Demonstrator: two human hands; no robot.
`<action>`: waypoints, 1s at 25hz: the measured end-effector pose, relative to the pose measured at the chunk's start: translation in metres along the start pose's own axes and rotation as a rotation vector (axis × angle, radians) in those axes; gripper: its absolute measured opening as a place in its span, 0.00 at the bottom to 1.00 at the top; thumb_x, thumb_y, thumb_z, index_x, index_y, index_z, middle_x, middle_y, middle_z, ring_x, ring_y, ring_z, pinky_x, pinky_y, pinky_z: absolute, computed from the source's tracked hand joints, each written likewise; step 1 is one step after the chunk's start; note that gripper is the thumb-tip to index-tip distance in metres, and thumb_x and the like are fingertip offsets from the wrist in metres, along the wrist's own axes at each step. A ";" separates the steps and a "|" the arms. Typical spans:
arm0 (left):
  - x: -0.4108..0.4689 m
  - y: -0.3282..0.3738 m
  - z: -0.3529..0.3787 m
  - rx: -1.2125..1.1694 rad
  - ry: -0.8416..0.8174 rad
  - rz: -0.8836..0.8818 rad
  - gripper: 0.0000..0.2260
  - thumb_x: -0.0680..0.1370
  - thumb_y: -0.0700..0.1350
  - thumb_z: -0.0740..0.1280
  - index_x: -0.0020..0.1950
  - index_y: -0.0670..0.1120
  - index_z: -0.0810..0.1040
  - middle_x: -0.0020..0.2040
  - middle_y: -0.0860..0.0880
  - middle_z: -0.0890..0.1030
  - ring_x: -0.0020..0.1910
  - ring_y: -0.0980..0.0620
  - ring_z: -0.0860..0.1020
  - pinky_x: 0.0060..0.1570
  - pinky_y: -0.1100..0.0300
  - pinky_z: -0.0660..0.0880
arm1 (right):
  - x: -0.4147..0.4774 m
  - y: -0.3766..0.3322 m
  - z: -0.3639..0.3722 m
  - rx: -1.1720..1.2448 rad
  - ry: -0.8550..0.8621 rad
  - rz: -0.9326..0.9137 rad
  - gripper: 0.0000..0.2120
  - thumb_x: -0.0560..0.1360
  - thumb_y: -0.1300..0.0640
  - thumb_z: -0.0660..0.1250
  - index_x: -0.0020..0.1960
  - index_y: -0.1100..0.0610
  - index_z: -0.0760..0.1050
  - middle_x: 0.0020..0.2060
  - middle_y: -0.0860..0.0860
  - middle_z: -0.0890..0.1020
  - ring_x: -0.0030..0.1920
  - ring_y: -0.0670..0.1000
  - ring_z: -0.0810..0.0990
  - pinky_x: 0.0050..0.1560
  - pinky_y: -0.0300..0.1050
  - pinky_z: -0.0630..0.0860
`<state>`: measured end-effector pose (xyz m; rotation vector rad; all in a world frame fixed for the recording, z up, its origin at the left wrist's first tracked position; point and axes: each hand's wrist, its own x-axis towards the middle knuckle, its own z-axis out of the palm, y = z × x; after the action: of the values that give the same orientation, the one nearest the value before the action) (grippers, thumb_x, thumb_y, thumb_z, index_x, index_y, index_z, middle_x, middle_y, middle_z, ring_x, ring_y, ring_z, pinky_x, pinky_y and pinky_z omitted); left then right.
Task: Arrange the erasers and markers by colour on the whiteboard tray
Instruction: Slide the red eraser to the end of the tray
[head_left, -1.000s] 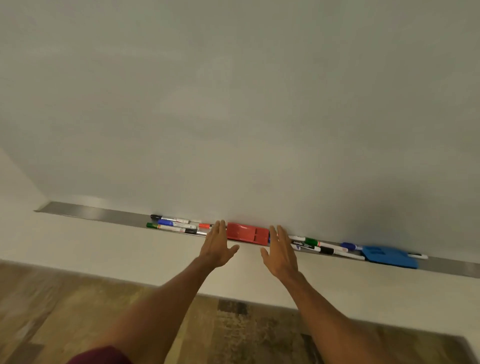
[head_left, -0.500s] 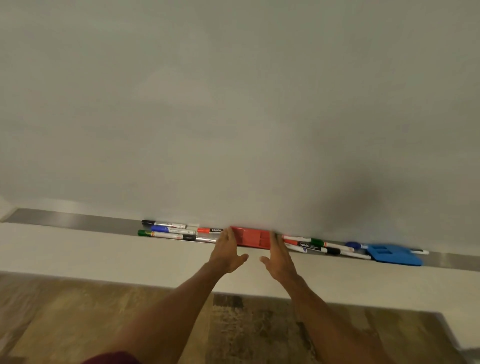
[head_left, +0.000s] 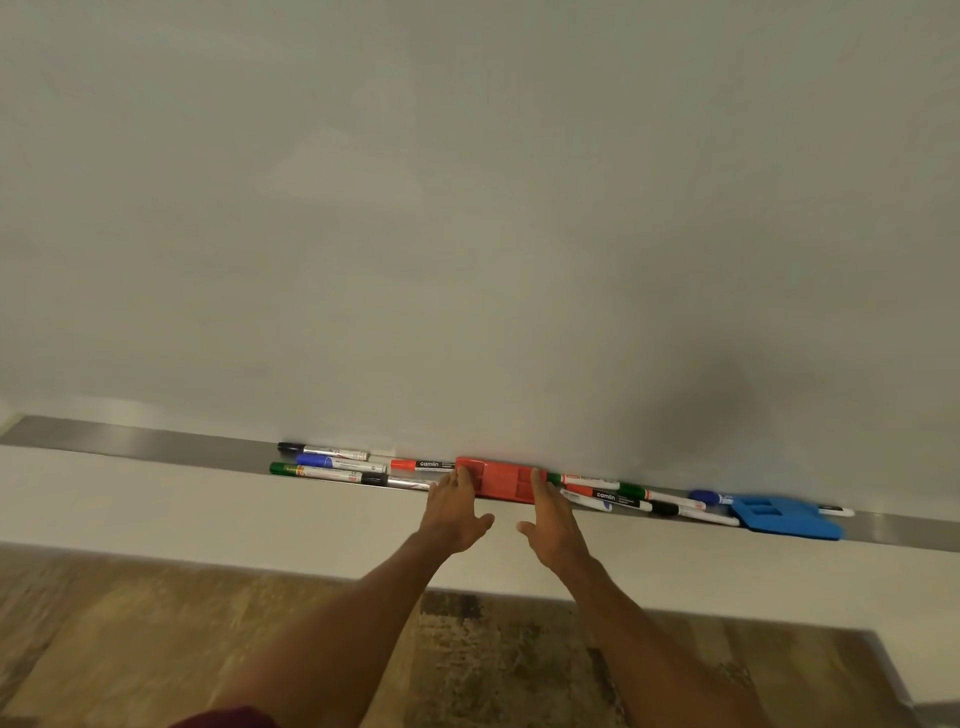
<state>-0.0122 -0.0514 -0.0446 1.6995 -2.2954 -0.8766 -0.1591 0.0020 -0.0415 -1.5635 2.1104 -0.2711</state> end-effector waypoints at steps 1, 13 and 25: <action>0.000 0.000 0.001 -0.002 0.018 -0.011 0.30 0.74 0.53 0.70 0.69 0.42 0.61 0.69 0.43 0.69 0.68 0.44 0.66 0.70 0.50 0.63 | 0.000 0.000 0.000 -0.005 0.004 -0.005 0.41 0.77 0.56 0.66 0.77 0.54 0.41 0.78 0.55 0.52 0.78 0.56 0.52 0.74 0.54 0.61; 0.000 0.000 0.010 -0.043 0.041 -0.095 0.30 0.74 0.54 0.68 0.70 0.43 0.62 0.70 0.46 0.69 0.72 0.46 0.63 0.75 0.44 0.51 | -0.001 0.000 0.002 0.039 0.006 -0.018 0.38 0.76 0.58 0.68 0.77 0.54 0.48 0.77 0.55 0.53 0.77 0.56 0.52 0.74 0.51 0.59; -0.016 -0.029 -0.032 -0.251 0.189 -0.139 0.25 0.76 0.47 0.69 0.70 0.45 0.65 0.66 0.43 0.75 0.65 0.43 0.73 0.64 0.51 0.70 | -0.007 -0.048 0.005 0.154 0.023 -0.028 0.35 0.75 0.59 0.69 0.76 0.52 0.55 0.73 0.57 0.58 0.75 0.56 0.59 0.74 0.50 0.60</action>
<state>0.0316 -0.0537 -0.0301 1.7619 -1.8793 -0.9403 -0.1146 -0.0063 -0.0226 -1.5079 2.0339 -0.4520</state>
